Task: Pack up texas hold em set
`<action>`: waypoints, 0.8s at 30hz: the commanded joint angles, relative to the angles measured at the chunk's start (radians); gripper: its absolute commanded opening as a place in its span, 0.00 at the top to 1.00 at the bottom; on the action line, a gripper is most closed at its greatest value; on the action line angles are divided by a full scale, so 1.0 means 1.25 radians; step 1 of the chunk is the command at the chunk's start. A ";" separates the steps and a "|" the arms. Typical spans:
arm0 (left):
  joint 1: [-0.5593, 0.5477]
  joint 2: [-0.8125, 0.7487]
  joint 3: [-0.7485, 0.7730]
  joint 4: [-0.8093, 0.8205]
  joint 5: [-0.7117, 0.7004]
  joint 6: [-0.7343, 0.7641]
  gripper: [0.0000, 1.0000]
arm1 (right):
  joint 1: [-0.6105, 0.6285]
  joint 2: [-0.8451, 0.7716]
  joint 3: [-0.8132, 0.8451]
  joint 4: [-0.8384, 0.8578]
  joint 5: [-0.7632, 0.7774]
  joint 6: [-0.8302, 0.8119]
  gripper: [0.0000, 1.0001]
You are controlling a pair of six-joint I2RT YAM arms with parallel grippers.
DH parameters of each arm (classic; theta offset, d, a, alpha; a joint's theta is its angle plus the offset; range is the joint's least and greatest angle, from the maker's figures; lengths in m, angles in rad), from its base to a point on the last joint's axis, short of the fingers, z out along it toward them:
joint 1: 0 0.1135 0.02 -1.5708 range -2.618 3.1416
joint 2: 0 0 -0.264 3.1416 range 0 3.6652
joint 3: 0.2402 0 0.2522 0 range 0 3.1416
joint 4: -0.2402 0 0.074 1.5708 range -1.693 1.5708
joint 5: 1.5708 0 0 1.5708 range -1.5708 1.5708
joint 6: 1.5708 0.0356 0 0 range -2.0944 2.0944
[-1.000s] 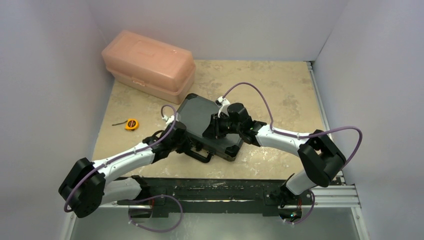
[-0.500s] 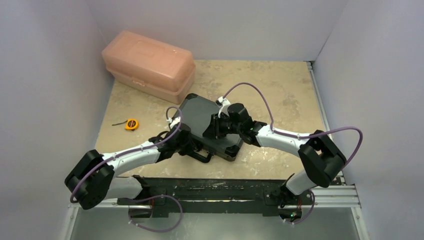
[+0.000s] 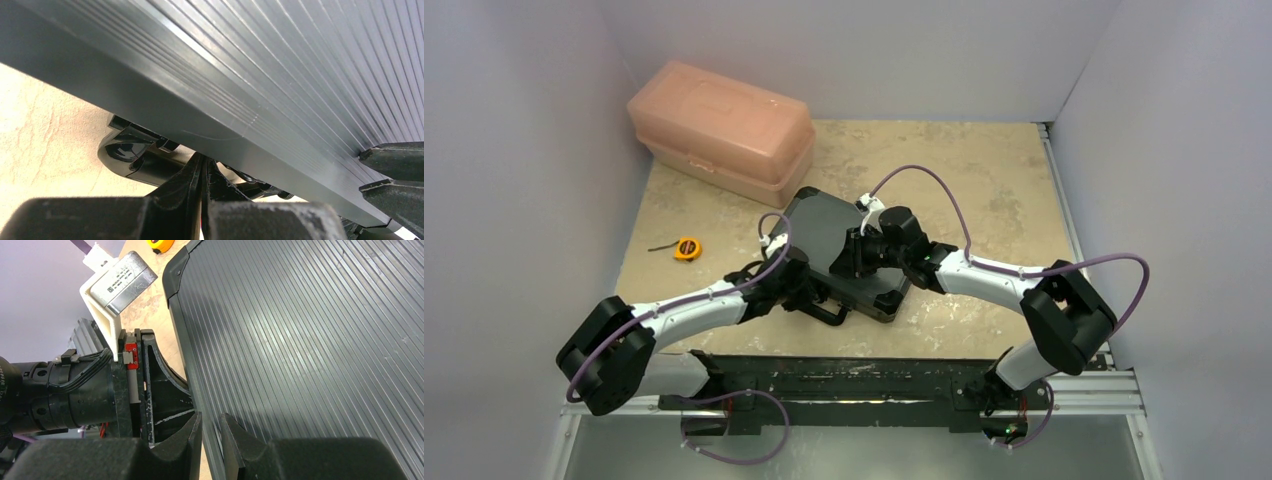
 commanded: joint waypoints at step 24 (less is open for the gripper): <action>-0.016 0.159 0.048 0.086 -0.038 -0.039 1.00 | 0.001 0.080 -0.074 -0.282 0.093 -0.061 0.75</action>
